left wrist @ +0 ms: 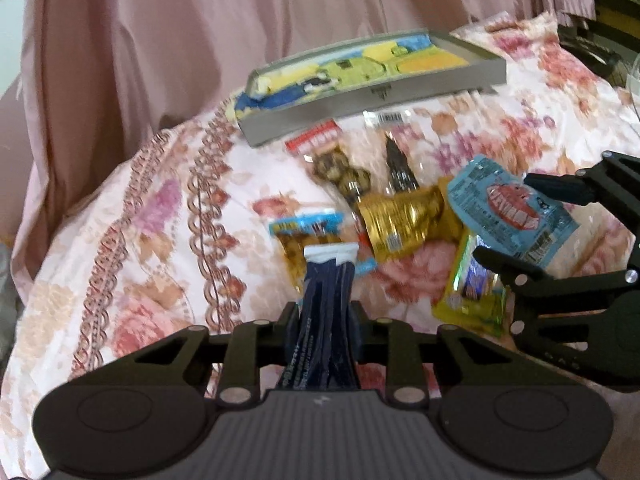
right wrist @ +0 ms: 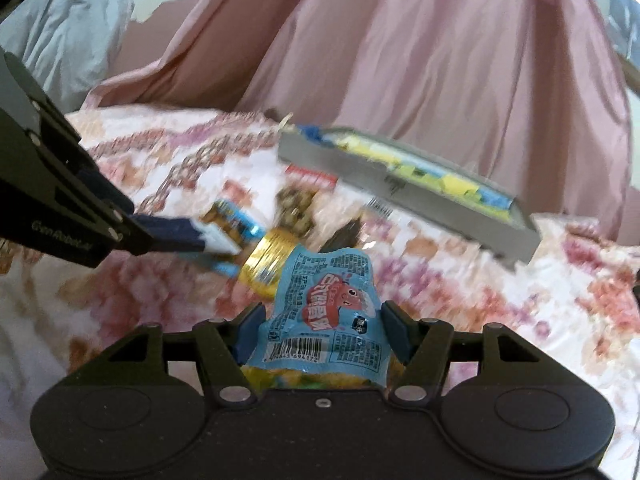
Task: Organize snacks
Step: 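Carry the tube with the left tool while the right tool carries the packet to the gray tray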
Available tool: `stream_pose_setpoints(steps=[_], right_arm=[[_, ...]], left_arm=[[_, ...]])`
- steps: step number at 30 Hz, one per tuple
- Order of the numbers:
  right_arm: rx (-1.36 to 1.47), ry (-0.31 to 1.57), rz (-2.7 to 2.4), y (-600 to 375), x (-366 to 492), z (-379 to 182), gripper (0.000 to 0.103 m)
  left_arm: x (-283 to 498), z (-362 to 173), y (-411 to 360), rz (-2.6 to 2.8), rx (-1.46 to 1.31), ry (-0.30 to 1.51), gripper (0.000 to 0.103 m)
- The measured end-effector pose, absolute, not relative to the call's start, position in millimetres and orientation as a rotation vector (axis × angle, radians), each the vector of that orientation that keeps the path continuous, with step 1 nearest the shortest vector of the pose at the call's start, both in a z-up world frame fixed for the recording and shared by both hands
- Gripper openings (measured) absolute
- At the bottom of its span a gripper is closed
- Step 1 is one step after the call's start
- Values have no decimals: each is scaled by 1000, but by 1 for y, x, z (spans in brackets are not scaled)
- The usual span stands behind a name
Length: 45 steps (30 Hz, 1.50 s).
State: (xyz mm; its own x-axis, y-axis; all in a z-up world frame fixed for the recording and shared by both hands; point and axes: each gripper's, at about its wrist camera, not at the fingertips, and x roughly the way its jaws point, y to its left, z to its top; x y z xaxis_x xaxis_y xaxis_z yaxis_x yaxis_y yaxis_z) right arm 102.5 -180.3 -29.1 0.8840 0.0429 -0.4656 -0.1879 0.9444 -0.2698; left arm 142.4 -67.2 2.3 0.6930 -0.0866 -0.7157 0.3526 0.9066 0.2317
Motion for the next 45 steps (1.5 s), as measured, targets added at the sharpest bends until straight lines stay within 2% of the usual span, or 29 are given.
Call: stream_pose_setpoints(steps=[5,6,7,14,22,29,32,36,38,39,45], right_arm=[[-260,413,72,-200,115,-13,65],[-249,404,62,-204,119,-11,65],[-240,391,51,-208,123,-7,65],[-229,314,-28,-232,174,7,66],[-218,371,-28,-236,189,-18,66],[-242,368,1,-224,184,-23,66],[-245,360,4,-223,184,-22,66],[-236,355,2,-224,184,-20,66],[-232,352,1,-225,184,-19,66],[-231,352,1,-225,185,-19,66],[-226,349,5,-226,184,-19,66]], left_arm=[[160,19,-77,-226,329,702,28],[166,23,-79,-223,316,683,18],[173,26,-82,-215,312,662,15],[226,41,-92,-221,194,606,15],[226,4,-64,-241,183,714,19],[205,-30,-51,-259,197,788,47],[205,-36,-56,-294,209,811,62],[207,-44,-67,-307,264,838,65],[206,-47,-73,-294,306,830,62],[207,-48,-75,-277,324,833,55],[208,-43,-75,-235,332,834,35]])
